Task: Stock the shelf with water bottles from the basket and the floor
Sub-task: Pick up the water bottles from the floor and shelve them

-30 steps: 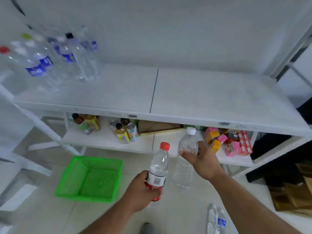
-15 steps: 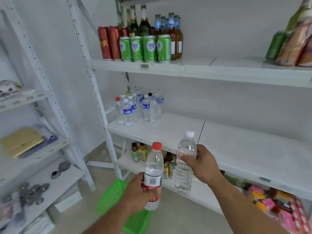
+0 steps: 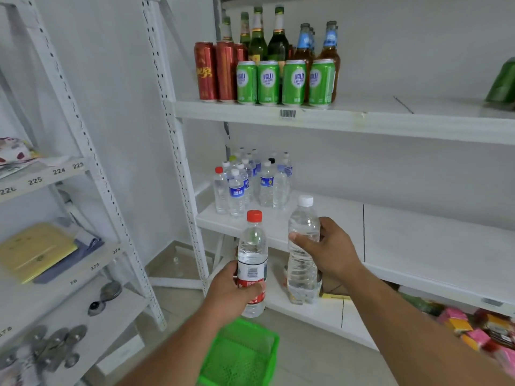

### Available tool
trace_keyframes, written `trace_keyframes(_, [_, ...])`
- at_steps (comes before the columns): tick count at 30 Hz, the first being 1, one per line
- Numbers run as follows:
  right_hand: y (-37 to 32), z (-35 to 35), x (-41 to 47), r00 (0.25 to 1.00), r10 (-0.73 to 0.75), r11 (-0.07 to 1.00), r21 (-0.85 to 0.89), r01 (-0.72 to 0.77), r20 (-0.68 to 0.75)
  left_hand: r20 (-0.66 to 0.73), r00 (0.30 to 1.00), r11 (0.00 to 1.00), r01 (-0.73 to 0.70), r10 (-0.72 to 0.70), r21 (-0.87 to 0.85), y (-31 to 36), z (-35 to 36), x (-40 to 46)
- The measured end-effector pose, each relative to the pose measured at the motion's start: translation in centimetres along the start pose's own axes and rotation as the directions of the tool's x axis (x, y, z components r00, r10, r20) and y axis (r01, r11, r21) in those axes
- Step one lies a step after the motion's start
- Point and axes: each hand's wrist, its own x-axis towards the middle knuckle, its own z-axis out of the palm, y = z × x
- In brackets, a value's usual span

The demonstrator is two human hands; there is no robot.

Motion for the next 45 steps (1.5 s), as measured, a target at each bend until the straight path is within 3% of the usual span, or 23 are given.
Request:
trace_keyframes(9, [-1.8, 6.2, 5.0, 0.999, 0.047, 0.998, -0.028, -0.048, -0.013, -0.001, 1.0, 0.999, 0.021, -0.021, -0.032, -1.8, -3.9, 7.0])
trace_keyframes(25, [1.9, 8.8, 17.2, 0.989, 0.145, 0.989, 0.041, -0.143, -0.04, 0.061, 0.998, 0.997, -0.011, 0.006, 0.074, 0.3, -2.2, 20.4])
trace_keyframes(45, [1.3, 14.3, 24.9, 0.931, 0.232, 0.969, -0.017, -0.246, -0.283, 0.231, 0.971, 0.99, -0.083, 0.055, 0.112, -2.2, -3.7, 35.1])
